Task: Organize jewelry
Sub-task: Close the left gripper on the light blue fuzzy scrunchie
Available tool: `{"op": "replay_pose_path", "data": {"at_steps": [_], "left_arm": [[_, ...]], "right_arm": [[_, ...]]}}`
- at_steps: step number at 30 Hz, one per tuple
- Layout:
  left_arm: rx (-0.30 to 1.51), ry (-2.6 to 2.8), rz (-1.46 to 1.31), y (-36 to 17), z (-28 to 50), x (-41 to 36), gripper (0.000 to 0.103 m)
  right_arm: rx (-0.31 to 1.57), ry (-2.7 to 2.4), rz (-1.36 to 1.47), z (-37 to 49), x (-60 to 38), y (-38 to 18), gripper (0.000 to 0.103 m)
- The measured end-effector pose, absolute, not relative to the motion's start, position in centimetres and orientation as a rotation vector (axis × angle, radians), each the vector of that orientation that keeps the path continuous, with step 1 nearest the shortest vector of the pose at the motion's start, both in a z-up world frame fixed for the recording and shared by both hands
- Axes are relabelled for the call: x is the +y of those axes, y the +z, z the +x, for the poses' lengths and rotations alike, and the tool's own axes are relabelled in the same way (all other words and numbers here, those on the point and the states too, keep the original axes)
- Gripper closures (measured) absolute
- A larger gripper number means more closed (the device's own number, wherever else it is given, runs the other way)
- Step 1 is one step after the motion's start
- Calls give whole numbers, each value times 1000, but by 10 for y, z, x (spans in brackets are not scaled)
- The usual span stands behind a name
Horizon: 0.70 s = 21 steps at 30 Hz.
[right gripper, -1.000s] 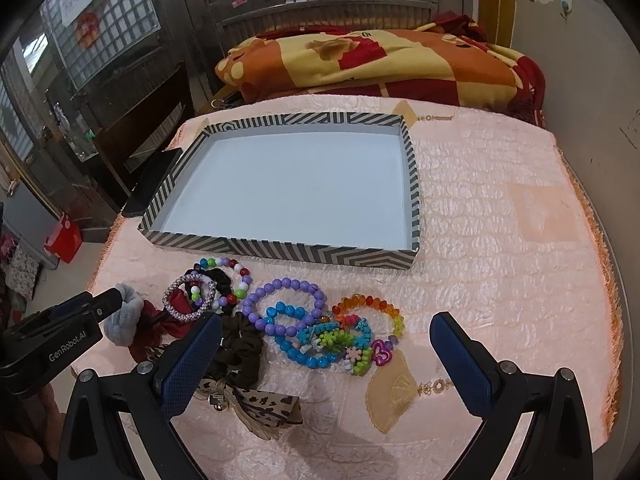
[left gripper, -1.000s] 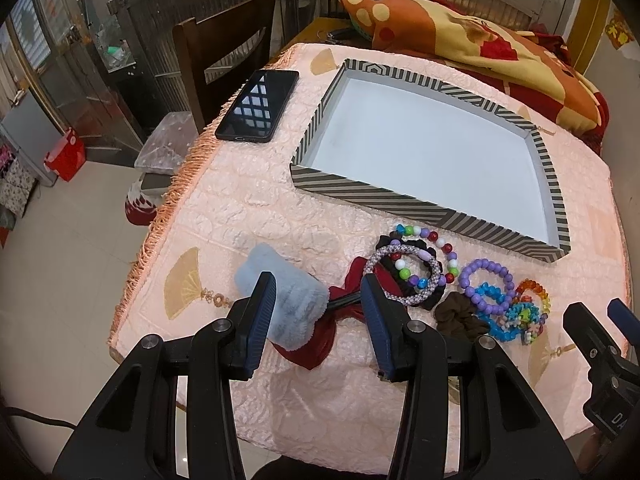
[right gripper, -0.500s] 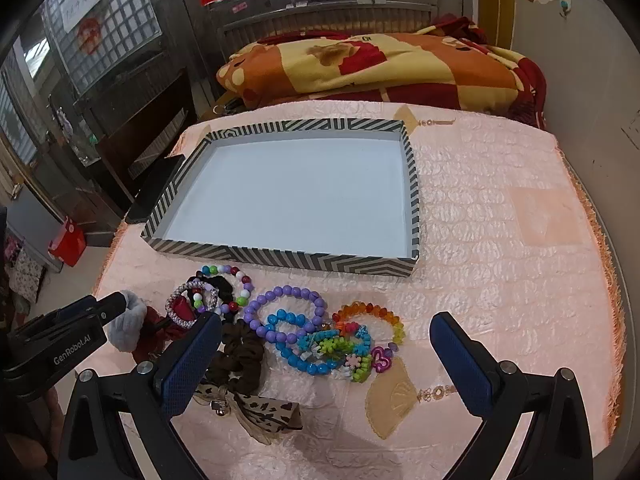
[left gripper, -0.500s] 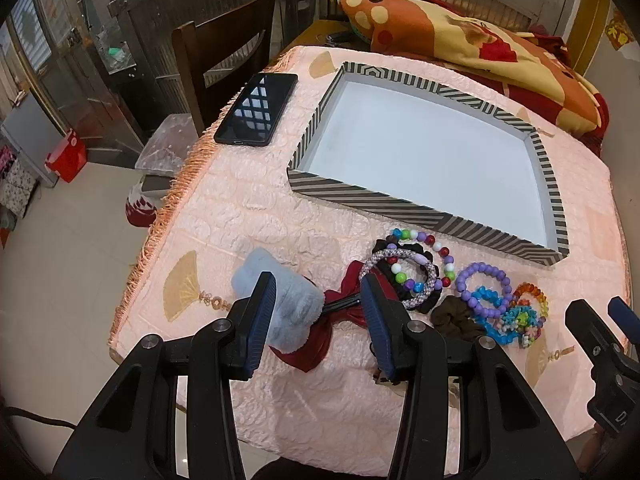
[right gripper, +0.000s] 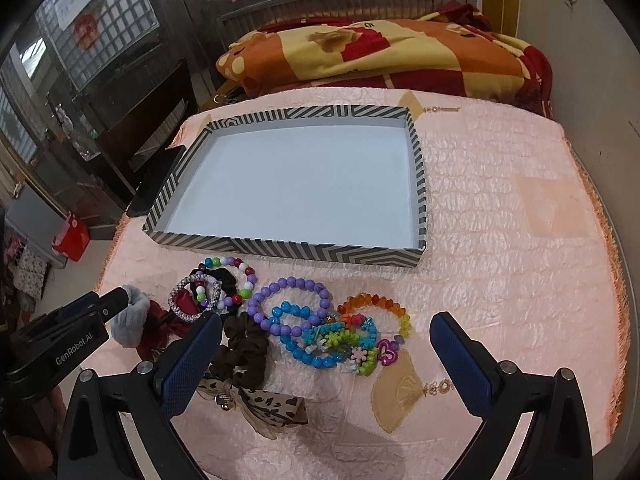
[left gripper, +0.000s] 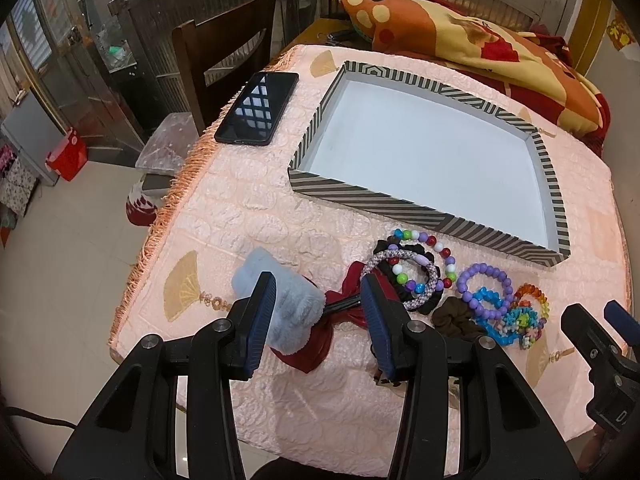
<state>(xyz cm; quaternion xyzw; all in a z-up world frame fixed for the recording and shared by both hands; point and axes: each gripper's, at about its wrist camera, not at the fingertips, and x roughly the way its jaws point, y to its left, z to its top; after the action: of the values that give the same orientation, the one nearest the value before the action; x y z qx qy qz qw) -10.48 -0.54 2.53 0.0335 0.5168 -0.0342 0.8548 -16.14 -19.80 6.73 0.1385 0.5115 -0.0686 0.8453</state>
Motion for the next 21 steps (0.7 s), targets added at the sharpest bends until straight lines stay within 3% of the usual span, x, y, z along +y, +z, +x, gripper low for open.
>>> {"op": "replay_pose_path", "data": {"at_steps": [21], "left_arm": [[1096,-58,60,22,-104,2,60]], "right_arm": [[1074,-114,268,-162,-188,68,0]]}}
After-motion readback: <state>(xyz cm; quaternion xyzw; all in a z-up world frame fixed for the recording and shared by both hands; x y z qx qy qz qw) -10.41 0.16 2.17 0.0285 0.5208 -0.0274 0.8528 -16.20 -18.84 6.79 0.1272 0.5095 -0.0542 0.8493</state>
